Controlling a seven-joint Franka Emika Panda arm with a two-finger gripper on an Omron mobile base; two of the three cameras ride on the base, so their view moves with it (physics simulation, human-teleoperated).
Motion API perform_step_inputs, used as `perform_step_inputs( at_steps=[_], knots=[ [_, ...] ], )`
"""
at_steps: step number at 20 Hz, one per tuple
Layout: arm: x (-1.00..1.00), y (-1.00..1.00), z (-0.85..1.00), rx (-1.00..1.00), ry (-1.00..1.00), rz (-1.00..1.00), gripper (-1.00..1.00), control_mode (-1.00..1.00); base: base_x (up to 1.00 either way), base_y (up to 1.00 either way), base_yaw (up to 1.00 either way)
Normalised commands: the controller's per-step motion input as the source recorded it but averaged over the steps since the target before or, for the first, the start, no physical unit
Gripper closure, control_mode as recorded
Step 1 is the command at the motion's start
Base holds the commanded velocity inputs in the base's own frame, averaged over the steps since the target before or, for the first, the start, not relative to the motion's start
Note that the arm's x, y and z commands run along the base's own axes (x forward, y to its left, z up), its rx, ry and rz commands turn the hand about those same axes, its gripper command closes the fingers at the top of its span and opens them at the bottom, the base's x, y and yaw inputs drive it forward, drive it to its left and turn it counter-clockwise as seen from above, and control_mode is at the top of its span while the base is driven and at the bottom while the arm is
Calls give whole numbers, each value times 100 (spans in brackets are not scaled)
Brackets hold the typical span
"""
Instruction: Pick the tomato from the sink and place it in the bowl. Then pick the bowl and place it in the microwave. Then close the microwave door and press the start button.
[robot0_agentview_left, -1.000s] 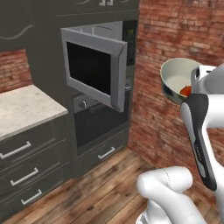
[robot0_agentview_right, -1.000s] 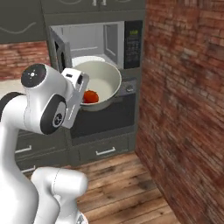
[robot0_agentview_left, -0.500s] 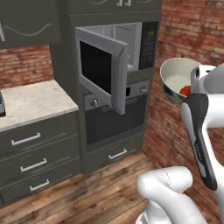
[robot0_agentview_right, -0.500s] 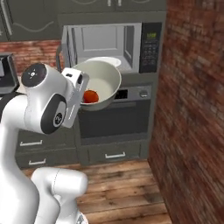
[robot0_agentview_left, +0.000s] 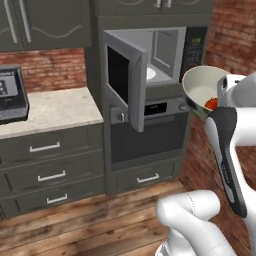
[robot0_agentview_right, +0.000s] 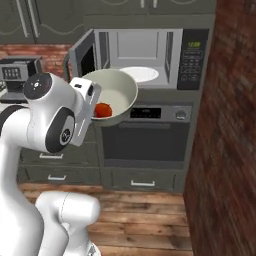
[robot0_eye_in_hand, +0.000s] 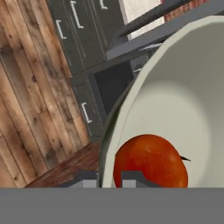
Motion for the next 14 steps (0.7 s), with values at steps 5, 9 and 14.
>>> perform_step_inputs(
  at_steps=[5,9,14],
  knots=[
    [0,0,0,0,0,0,100,100,0,-67,26],
    [0,0,0,0,0,0,100,100,14,-55,18],
    [0,0,0,0,0,0,100,100,48,-20,6]
  ],
)
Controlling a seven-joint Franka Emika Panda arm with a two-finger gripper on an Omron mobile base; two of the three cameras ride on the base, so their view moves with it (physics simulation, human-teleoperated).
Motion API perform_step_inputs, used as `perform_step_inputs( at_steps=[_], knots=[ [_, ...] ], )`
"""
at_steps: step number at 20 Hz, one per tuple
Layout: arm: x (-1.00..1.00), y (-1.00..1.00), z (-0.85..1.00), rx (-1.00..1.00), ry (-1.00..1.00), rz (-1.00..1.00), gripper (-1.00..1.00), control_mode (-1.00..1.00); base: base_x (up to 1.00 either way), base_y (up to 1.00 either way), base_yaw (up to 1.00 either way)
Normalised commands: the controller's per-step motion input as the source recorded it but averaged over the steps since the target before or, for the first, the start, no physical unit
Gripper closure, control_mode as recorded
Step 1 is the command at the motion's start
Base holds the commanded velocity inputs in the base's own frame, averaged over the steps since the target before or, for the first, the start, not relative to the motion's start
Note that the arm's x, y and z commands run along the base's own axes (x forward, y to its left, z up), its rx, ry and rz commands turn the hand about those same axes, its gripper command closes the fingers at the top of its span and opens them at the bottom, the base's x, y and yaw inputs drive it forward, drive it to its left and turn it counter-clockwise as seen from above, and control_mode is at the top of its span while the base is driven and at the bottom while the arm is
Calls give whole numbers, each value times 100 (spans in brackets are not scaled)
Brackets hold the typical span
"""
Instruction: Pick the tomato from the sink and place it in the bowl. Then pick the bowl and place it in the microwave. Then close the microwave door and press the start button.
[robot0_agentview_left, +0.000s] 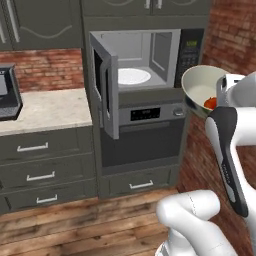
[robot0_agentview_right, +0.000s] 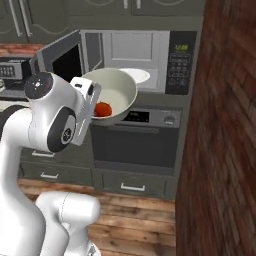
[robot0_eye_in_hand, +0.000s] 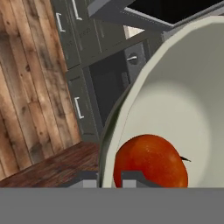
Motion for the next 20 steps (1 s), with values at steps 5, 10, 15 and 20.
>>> perform_step_inputs(
  at_steps=[5,10,15,20],
  knots=[
    [0,0,0,0,0,0,100,100,64,0,3],
    [0,0,0,0,0,0,100,100,58,-7,8],
    [0,0,0,0,0,0,100,100,52,-24,13],
    [0,0,0,0,0,0,100,100,51,-33,14]
  ],
)
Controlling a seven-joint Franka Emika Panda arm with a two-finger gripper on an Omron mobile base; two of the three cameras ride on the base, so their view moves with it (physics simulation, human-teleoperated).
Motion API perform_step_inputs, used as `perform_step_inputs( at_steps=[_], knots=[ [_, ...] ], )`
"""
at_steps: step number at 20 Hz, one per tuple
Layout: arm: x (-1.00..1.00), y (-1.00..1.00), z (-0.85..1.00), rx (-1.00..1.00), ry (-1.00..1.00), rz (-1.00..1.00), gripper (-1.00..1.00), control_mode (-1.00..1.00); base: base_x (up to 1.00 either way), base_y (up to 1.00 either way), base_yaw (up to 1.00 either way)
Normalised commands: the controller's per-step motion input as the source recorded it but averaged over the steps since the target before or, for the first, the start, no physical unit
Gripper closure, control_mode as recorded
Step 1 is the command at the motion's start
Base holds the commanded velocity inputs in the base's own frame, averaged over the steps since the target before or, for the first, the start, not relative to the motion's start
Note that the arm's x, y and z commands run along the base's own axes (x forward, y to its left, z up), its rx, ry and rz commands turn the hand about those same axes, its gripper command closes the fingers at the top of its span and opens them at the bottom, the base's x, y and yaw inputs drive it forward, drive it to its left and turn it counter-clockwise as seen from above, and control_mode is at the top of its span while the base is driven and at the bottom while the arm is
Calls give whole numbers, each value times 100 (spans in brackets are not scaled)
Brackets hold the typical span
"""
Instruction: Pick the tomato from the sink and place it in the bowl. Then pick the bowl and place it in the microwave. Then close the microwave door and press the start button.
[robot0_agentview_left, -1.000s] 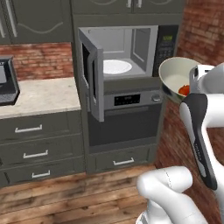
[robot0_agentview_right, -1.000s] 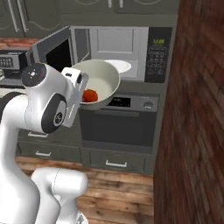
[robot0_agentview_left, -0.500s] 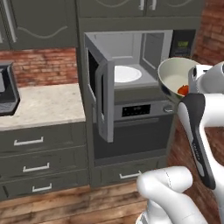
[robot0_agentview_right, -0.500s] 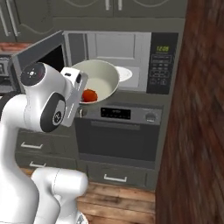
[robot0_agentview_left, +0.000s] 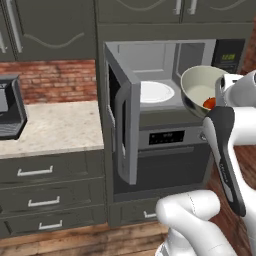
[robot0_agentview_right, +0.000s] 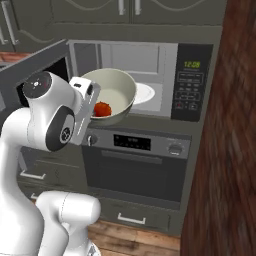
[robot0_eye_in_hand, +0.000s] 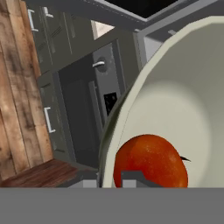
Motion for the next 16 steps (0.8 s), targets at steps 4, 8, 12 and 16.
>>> perform_step_inputs(
  at_steps=[4,8,12,16],
  knots=[
    [0,0,0,0,0,0,100,100,41,-39,14],
    [0,0,0,0,0,0,100,100,31,-41,14],
    [0,0,0,0,0,0,100,100,34,-29,10],
    [0,0,0,0,0,0,100,100,47,-14,6]
  ],
)
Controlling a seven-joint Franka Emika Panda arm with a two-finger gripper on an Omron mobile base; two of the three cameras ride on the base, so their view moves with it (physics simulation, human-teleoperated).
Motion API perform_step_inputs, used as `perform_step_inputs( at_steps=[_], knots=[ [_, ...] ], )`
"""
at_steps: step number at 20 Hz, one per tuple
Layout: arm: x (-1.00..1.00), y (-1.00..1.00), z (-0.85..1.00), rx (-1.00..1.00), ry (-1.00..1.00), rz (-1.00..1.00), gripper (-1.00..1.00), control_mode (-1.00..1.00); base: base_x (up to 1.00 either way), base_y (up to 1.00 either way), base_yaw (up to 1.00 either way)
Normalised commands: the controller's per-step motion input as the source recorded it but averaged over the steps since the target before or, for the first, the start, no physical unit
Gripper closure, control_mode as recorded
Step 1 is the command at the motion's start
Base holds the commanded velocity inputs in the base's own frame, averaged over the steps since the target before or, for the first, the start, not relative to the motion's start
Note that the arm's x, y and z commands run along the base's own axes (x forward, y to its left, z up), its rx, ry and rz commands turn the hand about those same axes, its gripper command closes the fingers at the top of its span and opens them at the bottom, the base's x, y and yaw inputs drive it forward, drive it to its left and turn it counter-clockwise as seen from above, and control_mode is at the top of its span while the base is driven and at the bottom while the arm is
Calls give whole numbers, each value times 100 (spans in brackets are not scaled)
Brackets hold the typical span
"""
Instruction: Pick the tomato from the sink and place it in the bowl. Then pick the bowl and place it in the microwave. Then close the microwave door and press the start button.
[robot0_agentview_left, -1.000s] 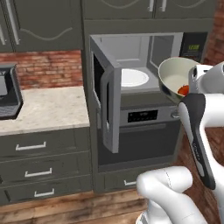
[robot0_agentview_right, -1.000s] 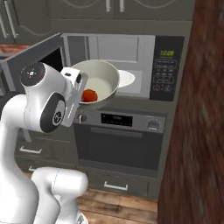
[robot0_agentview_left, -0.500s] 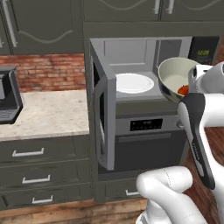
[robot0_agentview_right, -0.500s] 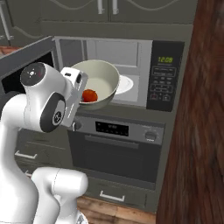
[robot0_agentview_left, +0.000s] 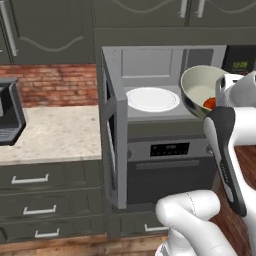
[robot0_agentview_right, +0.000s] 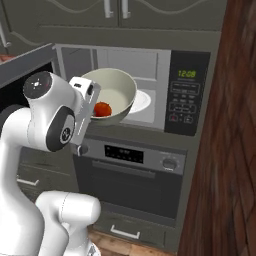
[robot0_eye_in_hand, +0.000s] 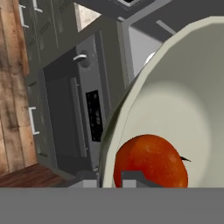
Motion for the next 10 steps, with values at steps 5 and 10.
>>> perform_step_inputs(
  at_steps=[5,10],
  knots=[
    [0,0,0,0,0,0,100,100,13,-1,1],
    [8,9,-10,0,2,0,100,-100,0,10,0]
  ],
)
